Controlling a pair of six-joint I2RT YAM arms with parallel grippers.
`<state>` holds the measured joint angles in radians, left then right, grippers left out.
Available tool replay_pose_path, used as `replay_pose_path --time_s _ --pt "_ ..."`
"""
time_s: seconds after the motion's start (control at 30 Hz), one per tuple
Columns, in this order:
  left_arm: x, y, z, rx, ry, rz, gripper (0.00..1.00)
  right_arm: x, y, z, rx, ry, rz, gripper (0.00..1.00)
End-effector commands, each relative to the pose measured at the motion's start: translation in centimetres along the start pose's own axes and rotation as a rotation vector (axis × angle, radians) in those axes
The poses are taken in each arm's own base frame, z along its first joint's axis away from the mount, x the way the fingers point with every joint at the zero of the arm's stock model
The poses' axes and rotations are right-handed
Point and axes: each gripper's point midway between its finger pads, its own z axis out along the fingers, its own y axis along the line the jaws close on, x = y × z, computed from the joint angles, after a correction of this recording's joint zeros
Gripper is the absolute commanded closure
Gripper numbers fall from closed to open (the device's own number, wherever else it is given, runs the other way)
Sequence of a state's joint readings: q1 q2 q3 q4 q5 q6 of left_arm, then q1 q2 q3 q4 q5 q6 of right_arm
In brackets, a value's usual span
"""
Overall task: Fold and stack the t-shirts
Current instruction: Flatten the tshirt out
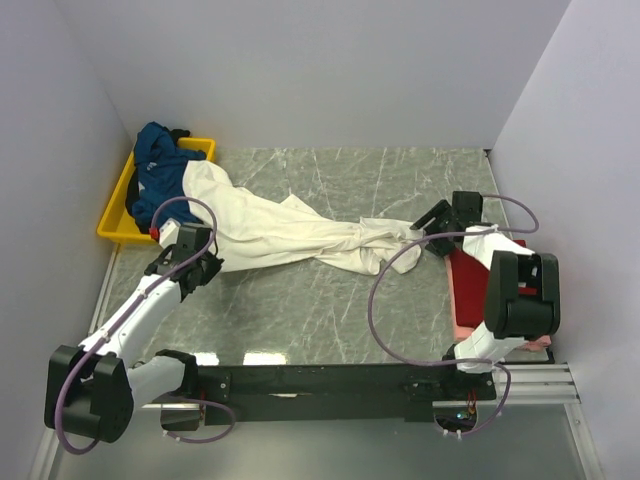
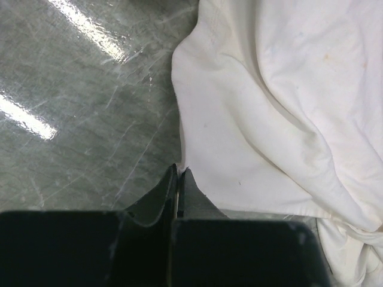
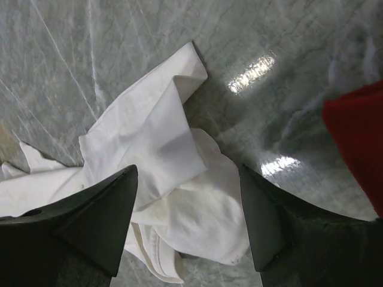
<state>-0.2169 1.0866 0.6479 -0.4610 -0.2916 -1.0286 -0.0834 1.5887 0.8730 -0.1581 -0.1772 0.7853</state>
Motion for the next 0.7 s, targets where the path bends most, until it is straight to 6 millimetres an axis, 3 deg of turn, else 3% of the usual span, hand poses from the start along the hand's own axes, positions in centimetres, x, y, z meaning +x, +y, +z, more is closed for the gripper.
replay_pose_path --time_s 0.0,0.2,0.3,0.33,0.53,0.57,0.6,0.63,0.67 --pt "-1.0 -0.4 -0.6 0.025 -0.03 0.013 0.99 -1.7 2.6 0.7 -0.078 -0.022 0.028 0.25" --pt "-1.4 -0.9 -0.7 0.032 -0.037 0.021 0.99 -2.2 3.6 2.3 -0.096 0.002 0.047 0.36" --pt "-2.1 -1.3 -0.9 0.026 -0.053 0.03 0.99 -2.8 4.1 2.3 -0.104 0.001 0.048 0.67" --pt "-2.4 -1.5 -1.0 0.026 -0.061 0.035 0.99 -3.1 4.4 2.1 -0.102 -0.001 0.049 0.99" --pt "-5.6 -2.7 -2.9 0.023 -0.135 0.055 0.99 -5.7 6.7 -1.4 -0.127 -0.071 0.035 1.0" --pt "-6.2 -3.0 -3.3 0.028 -0.148 0.053 0.99 -6.4 7.4 -2.7 -0.148 -0.095 0.03 1.0" --pt "-8.5 -3.8 -4.8 0.041 -0.197 0.044 0.99 -7.7 8.3 -5.2 -0.173 -0.134 0.03 1.0" --pt "-8.5 -3.7 -4.8 0.04 -0.198 0.054 0.99 -7.7 8.3 -5.2 -0.173 -0.134 0.03 1.0" --pt "-9.3 -4.0 -5.5 0.048 -0.219 0.049 0.99 -8.4 9.0 -6.9 -0.201 -0.164 0.026 1.0"
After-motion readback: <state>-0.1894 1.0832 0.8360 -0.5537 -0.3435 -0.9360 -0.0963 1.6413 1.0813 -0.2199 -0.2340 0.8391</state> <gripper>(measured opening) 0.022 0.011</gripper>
